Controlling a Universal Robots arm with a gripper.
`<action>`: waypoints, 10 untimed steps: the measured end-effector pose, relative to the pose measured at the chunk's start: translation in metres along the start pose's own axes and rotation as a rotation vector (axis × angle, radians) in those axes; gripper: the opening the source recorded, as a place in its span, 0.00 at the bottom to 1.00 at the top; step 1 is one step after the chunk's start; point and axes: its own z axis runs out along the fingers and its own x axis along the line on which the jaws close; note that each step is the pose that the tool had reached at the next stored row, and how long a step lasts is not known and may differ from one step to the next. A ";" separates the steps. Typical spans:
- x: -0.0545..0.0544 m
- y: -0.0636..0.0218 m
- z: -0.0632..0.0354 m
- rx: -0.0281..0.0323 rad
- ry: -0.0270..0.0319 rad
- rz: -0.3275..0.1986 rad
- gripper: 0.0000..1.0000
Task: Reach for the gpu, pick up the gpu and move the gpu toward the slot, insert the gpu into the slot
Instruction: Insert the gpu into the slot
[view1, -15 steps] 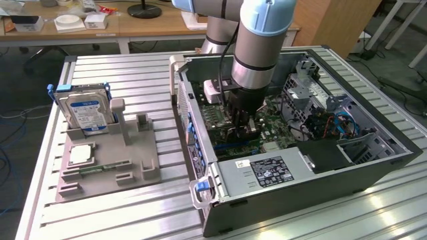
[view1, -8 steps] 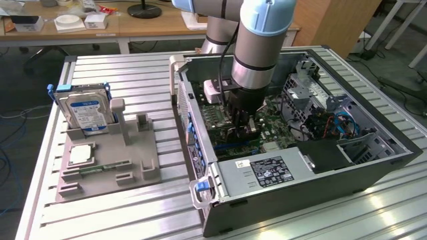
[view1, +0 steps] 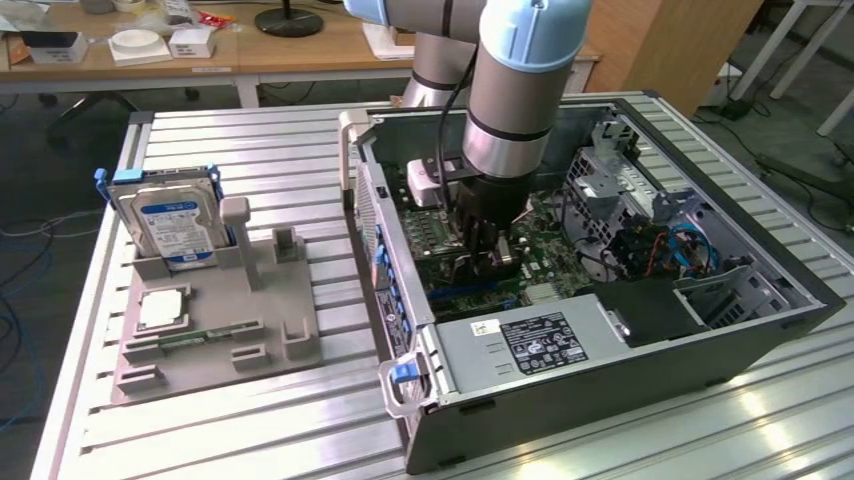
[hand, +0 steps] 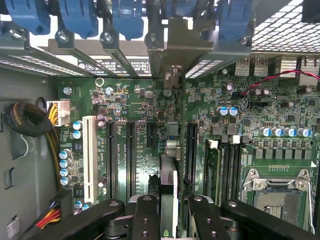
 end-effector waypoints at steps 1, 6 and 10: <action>0.000 0.0000 0.0001 -0.0001 0.0001 0.000 0.27; 0.000 0.0006 0.0025 -0.0020 -0.0001 0.000 0.27; 0.000 0.0009 0.0034 -0.0047 0.0002 0.000 0.27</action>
